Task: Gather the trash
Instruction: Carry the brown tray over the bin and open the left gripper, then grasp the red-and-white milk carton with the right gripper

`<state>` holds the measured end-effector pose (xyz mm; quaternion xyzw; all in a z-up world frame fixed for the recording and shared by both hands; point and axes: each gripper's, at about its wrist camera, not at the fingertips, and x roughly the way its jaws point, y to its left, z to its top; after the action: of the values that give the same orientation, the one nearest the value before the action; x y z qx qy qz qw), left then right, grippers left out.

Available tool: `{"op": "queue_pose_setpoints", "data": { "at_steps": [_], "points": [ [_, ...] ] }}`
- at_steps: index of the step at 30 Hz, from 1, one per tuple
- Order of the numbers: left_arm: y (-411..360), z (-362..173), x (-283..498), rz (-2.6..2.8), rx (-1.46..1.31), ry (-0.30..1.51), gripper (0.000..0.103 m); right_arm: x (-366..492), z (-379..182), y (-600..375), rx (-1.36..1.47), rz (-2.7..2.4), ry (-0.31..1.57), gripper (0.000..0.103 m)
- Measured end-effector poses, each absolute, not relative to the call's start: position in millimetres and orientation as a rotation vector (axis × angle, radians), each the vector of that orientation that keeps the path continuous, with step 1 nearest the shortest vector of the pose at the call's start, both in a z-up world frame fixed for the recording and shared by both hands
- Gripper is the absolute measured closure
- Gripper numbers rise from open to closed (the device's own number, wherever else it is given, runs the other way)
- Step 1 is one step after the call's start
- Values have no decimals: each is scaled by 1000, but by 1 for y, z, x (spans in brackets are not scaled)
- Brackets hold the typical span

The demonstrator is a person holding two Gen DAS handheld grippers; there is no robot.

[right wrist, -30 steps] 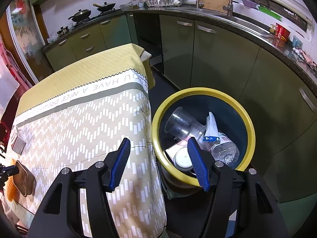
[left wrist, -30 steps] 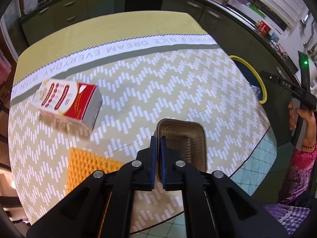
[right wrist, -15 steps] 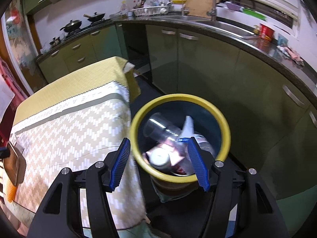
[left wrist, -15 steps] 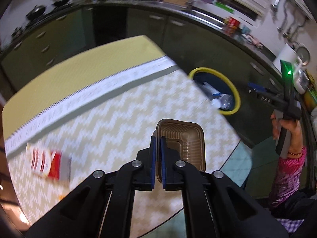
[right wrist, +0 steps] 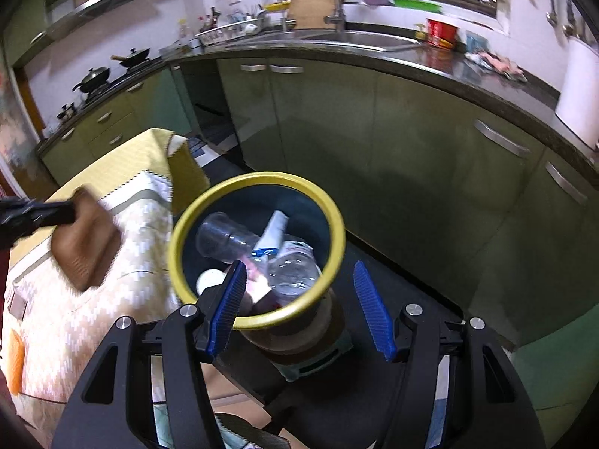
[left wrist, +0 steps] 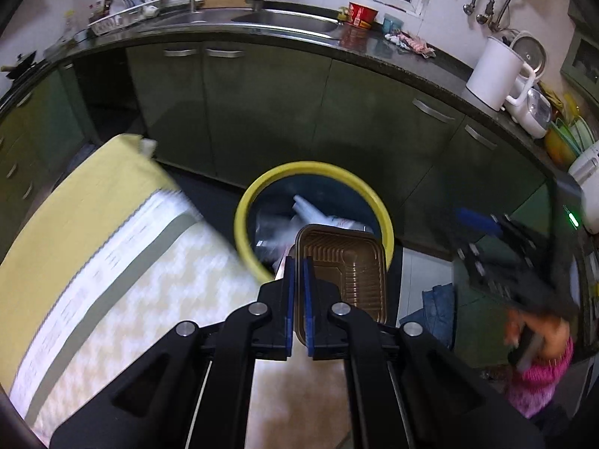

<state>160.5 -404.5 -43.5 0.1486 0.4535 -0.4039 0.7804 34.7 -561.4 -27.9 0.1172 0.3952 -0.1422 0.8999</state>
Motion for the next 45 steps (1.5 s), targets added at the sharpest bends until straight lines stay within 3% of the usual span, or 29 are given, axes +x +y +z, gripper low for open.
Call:
{"op": "queue_pose_setpoints", "data": {
  "at_steps": [7,9,10,11,16,24,27,29,32,45],
  "points": [
    [-473,-86,195,-868,347,1043,95,27,-37,-586,276,-332,830,43],
    [-483,-94,200,-859,348,1048,68,25,-38,-589,280,-342,834,43],
    [-485,-94,200,-852,347,1040,47,25,-38,-590,282,-344,835,43],
    [-484,-92,200,-841,342,1022,43,24,-38,-591,282,-345,835,43],
    [-449,-47,178,-882,276,945,43,26,-39,-590,280,-338,836,43],
    [-328,6,140,-820,159,859,28,41,-47,-579,266,-317,864,43],
    [-275,12,132,-753,100,839,23,47,-49,-573,245,-306,882,43],
    [-249,14,126,-704,83,820,13,52,-48,-565,223,-289,892,42],
    [-205,17,116,-608,64,775,9,58,-47,-549,190,-260,898,40],
    [-31,-7,95,-274,-138,793,7,134,-25,-383,-79,224,922,34]
  ]
}}
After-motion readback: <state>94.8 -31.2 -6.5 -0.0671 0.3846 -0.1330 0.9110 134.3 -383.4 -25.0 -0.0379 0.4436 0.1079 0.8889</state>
